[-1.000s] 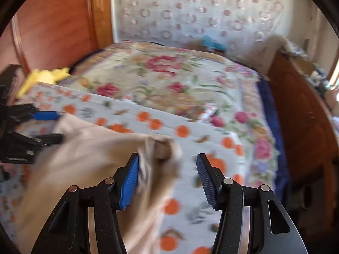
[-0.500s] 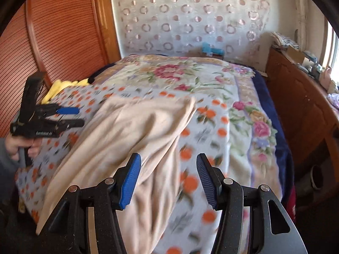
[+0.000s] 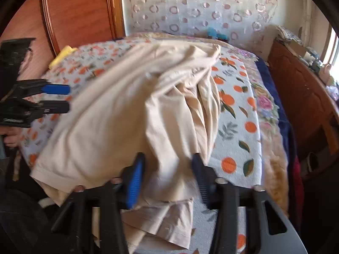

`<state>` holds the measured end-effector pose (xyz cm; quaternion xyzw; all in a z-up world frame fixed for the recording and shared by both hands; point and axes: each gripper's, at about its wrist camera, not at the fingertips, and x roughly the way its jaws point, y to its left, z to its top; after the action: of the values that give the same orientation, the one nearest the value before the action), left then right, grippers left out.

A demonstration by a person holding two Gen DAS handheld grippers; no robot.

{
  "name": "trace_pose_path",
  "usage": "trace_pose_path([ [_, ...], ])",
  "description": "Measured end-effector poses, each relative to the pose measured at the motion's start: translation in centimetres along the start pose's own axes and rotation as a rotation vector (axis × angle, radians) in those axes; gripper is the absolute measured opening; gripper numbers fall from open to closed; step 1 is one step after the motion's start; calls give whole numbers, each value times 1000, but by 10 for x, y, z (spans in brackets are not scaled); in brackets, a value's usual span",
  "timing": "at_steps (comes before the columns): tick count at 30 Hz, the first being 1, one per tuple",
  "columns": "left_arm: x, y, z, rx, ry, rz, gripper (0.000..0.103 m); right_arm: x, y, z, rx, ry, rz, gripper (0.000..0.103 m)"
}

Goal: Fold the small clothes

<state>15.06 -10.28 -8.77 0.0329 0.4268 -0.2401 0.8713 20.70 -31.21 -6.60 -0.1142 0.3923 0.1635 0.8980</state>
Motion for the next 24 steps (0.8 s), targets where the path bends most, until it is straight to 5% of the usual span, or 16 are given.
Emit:
trace_pose_path([
  [1, -3, -2, -6, -6, -3, -2, 64, -2, 2, -3, -2, 7, -11, 10],
  [2, -6, -4, -11, -16, -2, -10, 64, -4, 2, -4, -3, 8, -23, 5],
  [11, -25, -25, -52, -69, 17, -105, 64, -65, -5, -14, 118, -113, 9, 5],
  [17, -14, -49, -58, 21, 67, -102, 41, -62, -6, -17, 130, -104, -7, 5],
  [20, -15, -55, -62, 60, 67, -99, 12, -69, 1, -16, 129, -112, -6, 5],
  [24, -34, -55, -62, 100, 28, -100, 7, -78, 2, -17, 131, -107, 17, 5],
])
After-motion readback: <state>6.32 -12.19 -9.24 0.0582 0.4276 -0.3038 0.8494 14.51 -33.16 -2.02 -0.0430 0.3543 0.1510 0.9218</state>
